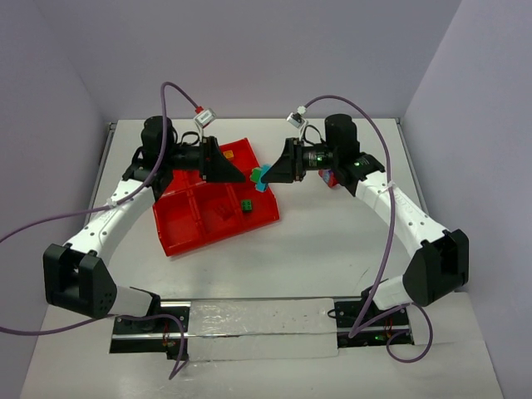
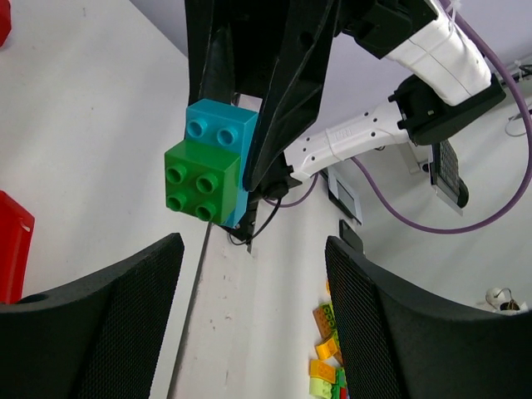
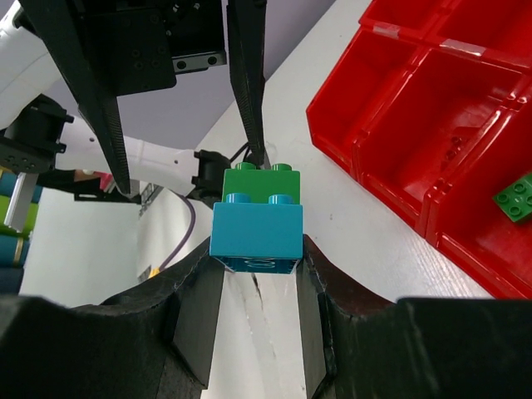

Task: Sort the legos into containers by color

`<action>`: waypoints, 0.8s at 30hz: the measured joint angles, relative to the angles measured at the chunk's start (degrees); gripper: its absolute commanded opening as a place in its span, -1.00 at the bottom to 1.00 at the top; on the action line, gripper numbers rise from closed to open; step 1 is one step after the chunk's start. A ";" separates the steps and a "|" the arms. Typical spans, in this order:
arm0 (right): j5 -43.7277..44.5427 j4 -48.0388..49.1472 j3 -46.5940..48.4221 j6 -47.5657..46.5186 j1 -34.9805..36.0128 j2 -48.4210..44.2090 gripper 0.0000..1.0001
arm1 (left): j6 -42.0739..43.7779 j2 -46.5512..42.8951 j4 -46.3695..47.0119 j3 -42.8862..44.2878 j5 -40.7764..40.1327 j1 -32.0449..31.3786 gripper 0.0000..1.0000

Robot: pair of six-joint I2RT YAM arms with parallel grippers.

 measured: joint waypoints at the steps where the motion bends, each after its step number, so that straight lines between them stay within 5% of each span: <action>1: -0.07 0.00 0.00 0.00 0.11 0.00 -1.00 | 0.06 0.00 0.06 0.00 0.04 -0.24 0.53; 24: -2.21 -2.41 2.85 -2.47 2.99 0.00 -1.00 | -0.40 3.89 1.00 2.40 0.17 -1.79 0.39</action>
